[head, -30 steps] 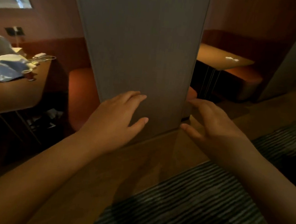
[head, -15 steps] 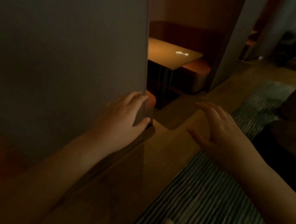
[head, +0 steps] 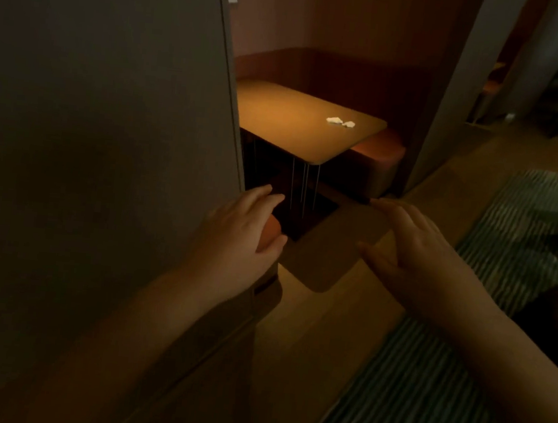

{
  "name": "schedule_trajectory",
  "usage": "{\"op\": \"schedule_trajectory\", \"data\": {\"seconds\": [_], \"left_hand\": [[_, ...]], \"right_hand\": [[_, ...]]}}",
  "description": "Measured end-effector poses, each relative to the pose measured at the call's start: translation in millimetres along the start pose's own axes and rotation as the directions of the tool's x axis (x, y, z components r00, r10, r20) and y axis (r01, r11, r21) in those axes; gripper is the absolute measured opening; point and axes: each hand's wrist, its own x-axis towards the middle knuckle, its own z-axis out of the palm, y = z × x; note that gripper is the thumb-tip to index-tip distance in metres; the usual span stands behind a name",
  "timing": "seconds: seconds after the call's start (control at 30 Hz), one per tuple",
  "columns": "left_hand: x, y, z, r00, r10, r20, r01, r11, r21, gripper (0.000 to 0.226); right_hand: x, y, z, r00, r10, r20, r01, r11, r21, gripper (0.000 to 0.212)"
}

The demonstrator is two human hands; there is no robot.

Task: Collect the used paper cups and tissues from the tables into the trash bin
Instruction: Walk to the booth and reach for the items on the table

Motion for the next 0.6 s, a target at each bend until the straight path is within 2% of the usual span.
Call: {"op": "schedule_trajectory", "data": {"seconds": [0.13,0.33,0.6], "left_hand": [[89.5,-26.5,25.5,1.0,-0.001,-0.01,0.001,0.999,-0.048,0.059],[246.4,-75.2,88.1,0.999,-0.005,-0.049,0.001,0.996,-0.094,0.058],[463.7,-101.8,142.4,0.994,0.079,-0.081,-0.074,0.995,0.062,0.058]], "right_hand": [[84.7,37.3,18.0,0.999,-0.024,0.023,0.024,0.999,-0.034,0.067],[227.6,101.7,48.2,0.999,0.018,0.032,-0.017,0.999,-0.029,0.065],[404.5,184.5,55.5,0.99,0.139,-0.033,-0.141,0.988,-0.06,0.067]]}}
